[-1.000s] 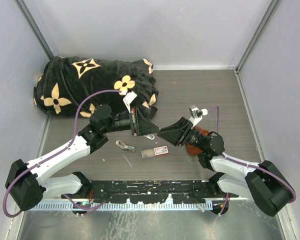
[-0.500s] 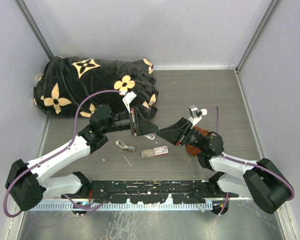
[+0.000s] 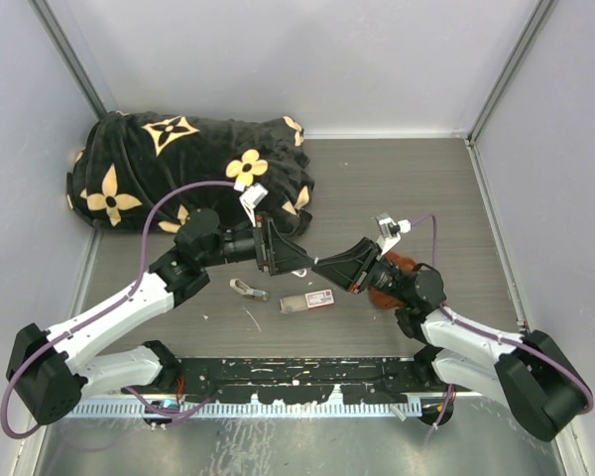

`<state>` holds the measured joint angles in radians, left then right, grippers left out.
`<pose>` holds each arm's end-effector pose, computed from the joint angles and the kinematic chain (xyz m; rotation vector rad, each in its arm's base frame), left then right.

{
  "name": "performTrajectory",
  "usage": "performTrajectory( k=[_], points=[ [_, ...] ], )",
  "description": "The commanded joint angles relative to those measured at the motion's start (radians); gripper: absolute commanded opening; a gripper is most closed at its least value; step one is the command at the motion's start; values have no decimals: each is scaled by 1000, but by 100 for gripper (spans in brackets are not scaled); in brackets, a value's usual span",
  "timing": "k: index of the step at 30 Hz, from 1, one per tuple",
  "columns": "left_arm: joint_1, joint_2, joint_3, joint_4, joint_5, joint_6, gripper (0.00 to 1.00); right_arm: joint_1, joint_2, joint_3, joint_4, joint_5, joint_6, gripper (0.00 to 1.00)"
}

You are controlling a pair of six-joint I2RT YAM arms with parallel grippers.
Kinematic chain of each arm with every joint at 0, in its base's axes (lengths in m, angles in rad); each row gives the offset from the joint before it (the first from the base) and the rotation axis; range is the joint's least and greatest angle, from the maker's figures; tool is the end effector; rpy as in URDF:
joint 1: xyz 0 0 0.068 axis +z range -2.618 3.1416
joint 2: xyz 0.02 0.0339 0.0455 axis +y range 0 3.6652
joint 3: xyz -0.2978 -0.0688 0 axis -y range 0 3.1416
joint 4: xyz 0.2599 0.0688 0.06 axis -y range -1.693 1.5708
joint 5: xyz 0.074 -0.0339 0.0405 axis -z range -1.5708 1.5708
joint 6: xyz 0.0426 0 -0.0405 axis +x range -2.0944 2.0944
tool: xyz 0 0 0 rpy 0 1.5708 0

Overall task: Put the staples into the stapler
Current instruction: Pick up the staple from the center of the board, then place the staple in the staple box.

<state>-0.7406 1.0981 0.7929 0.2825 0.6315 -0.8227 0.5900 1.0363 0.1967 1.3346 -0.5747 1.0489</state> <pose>0.1740 -0.1931 0.3553 0.4979 1.8128 -1.6484 0.1393 0.1211 0.2685 -0.3089 1.3163 1.7284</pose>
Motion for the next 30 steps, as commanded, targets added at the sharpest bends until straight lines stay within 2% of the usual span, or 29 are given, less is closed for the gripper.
performTrajectory(
  k=[1, 6, 9, 12, 18, 30],
  points=[
    [62, -82, 19, -110, -85, 65, 73, 2, -122, 42, -304, -17, -172, 23],
    [230, -150, 3, -265, -76, 101, 76, 4, -231, 127, -854, 21, -434, 23],
    [295, -171, -4, -329, -62, 149, 76, 13, -233, 169, -1056, 65, -522, 23],
    [309, -171, 11, -422, -87, 235, 76, 40, -181, 210, -1197, 116, -569, 23],
    [310, -142, 15, -519, -121, 345, 76, 188, 10, 343, -1454, 366, -646, 22],
    [309, -123, 8, -557, -183, 384, 76, 230, 313, 567, -1687, 562, -733, 21]
  ],
)
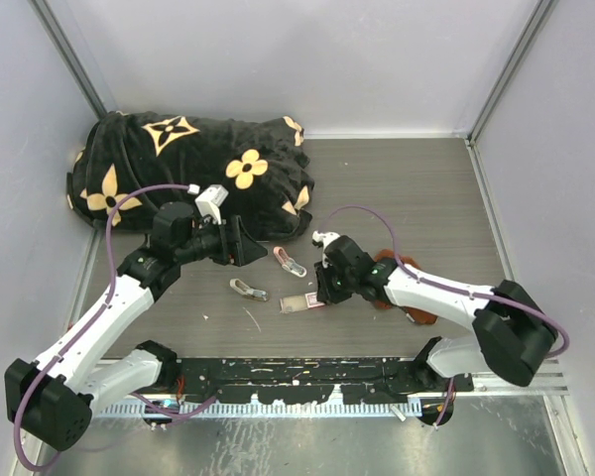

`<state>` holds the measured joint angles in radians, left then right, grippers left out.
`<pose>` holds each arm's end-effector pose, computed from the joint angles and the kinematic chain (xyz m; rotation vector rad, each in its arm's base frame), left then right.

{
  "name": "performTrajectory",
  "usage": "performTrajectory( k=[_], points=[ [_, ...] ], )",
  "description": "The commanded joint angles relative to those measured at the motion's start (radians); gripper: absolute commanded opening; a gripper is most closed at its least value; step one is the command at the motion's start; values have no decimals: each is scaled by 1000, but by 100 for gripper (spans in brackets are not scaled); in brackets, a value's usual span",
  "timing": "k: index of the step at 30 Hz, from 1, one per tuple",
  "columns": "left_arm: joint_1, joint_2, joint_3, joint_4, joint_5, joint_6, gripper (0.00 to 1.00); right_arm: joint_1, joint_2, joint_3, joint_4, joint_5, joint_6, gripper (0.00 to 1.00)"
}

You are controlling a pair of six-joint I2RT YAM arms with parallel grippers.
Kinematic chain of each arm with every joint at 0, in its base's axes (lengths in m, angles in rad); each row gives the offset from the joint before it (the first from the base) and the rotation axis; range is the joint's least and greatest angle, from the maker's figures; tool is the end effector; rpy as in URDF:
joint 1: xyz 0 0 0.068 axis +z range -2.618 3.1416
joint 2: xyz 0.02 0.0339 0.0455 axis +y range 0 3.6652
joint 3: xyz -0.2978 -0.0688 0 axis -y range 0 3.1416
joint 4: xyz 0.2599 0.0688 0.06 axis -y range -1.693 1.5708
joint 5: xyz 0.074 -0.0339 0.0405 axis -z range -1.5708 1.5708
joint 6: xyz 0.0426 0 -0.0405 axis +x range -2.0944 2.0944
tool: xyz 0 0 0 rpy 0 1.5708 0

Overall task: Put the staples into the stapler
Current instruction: Place the staple in the staple box.

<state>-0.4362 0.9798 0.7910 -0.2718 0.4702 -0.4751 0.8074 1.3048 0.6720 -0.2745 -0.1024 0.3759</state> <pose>0.1921 -0.1108 0.3212 0.2733 2.1230 -1.0332 0.1755 0.1897 0.2038 -0.5969 2.5106 0.6055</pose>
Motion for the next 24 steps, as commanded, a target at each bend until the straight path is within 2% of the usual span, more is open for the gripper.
performTrajectory(
  k=[1, 9, 24],
  points=[
    [5, -3, 11, -3, -23, 37, 76, 14, 64, 106, -86, 94, -68, 21],
    [5, 29, 22, -5, -7, 38, 76, 29, 196, 203, -156, 93, -106, 24],
    [5, 55, 26, 3, 13, 33, 76, 39, 250, 258, -221, 70, -130, 28]
  ],
)
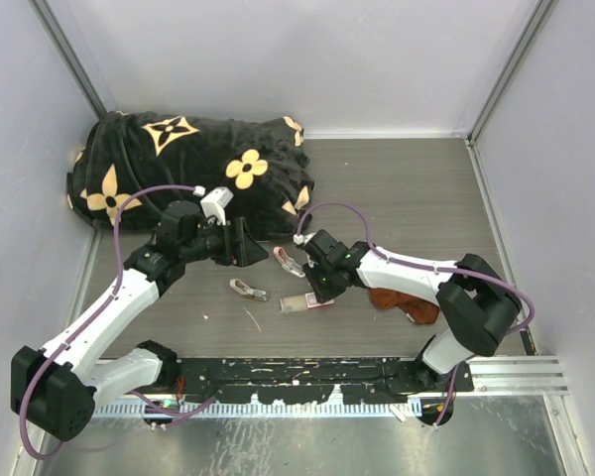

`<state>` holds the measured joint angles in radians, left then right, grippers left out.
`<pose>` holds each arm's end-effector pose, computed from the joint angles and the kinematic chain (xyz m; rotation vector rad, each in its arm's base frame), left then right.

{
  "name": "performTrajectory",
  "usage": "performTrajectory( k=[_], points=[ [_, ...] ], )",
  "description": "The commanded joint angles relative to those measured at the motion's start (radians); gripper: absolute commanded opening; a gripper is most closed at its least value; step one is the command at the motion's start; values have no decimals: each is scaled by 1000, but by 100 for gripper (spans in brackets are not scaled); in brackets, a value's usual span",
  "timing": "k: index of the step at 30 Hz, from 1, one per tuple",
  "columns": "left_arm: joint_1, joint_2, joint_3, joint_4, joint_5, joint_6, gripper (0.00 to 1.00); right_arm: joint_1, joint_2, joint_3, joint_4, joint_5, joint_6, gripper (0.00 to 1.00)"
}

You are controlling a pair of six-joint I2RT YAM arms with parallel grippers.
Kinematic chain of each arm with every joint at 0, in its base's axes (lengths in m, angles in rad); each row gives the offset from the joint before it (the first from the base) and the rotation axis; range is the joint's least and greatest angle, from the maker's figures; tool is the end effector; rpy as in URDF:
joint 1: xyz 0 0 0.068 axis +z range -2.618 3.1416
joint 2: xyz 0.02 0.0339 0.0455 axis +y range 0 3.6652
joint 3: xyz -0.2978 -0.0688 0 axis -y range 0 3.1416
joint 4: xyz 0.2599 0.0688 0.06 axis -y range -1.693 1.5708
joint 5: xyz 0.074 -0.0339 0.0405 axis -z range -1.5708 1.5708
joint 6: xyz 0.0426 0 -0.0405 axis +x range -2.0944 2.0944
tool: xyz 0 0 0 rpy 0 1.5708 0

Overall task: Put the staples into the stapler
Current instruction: Place the staple in the staple box, then pick up the staple from the staple box.

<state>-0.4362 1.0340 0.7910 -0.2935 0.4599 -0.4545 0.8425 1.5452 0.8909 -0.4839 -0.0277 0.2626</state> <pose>0.2012 -0.1147 0.3078 0.2719 2.1958 -1.0007 0.2015 0.2277 0.1948 -0.7990 2.6485 0.3517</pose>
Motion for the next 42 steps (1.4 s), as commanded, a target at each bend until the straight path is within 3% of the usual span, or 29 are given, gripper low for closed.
performTrajectory(
  k=[1, 14, 22, 28, 42],
  points=[
    [5, 2, 27, 24, 23, 14, 76, 4, 10, 39, -9, -7, -16, 29],
    [5, -6, 19, 37, 25, 10, 77, 4, -107, -20, 77, 12, 1, 45],
    [5, -12, 14, 50, 25, 8, 77, 33, -249, -210, 320, 88, -28, 46],
    [5, -10, 13, 48, 17, 8, 77, 101, -251, -260, 381, 191, -30, 46],
    [5, -11, 16, 40, 11, 10, 77, 116, -212, -296, 444, 232, -35, 43]
  ],
)
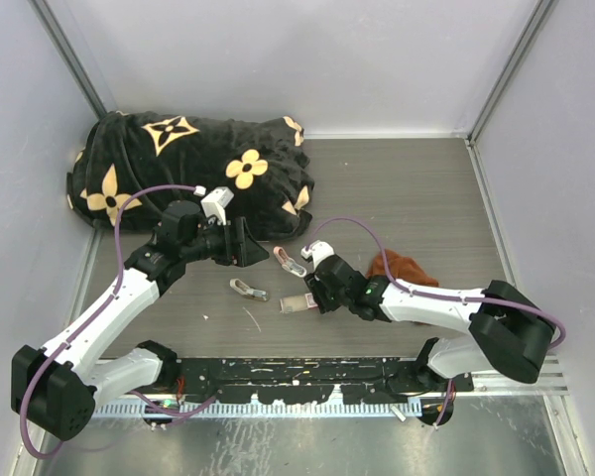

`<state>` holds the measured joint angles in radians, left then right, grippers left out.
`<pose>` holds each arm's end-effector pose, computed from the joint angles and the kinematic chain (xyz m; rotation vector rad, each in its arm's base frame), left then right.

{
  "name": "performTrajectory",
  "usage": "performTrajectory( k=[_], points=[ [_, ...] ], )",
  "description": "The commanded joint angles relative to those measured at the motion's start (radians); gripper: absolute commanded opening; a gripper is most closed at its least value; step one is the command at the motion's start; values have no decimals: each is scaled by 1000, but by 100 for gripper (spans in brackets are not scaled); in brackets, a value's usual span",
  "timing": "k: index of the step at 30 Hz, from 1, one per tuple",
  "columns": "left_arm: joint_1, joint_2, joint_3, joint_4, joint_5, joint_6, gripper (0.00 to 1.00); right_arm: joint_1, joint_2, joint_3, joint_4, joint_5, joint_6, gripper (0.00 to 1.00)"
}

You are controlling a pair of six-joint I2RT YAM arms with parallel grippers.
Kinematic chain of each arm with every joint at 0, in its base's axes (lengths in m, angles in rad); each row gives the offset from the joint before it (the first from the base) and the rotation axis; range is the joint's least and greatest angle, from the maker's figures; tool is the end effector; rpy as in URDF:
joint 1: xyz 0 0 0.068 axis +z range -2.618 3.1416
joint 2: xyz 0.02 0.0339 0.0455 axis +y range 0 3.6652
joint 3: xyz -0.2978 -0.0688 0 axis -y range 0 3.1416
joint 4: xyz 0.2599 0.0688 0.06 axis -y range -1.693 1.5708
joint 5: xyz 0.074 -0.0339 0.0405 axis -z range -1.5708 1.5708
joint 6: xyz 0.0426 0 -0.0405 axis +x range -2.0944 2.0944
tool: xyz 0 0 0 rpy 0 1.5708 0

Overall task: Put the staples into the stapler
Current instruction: Pick up the staple from the staple box.

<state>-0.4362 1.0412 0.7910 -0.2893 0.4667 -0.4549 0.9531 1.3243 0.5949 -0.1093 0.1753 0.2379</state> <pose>0.2025 -0.1155 0.3067 0.2753 2.1991 -1.0076 0.1558 0.2065 0.1876 -0.7707 2.2953 0.3443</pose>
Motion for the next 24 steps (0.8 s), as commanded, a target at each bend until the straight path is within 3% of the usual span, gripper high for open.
performTrajectory(
  k=[1, 24],
  points=[
    [5, -18, 16, 35, 4, 10, 77, 6, 14, 0, 71, 26, -10, 42],
    [4, -11, 16, 38, 9, 9, 77, 7, 49, -21, 87, 34, -3, 30]
  ],
)
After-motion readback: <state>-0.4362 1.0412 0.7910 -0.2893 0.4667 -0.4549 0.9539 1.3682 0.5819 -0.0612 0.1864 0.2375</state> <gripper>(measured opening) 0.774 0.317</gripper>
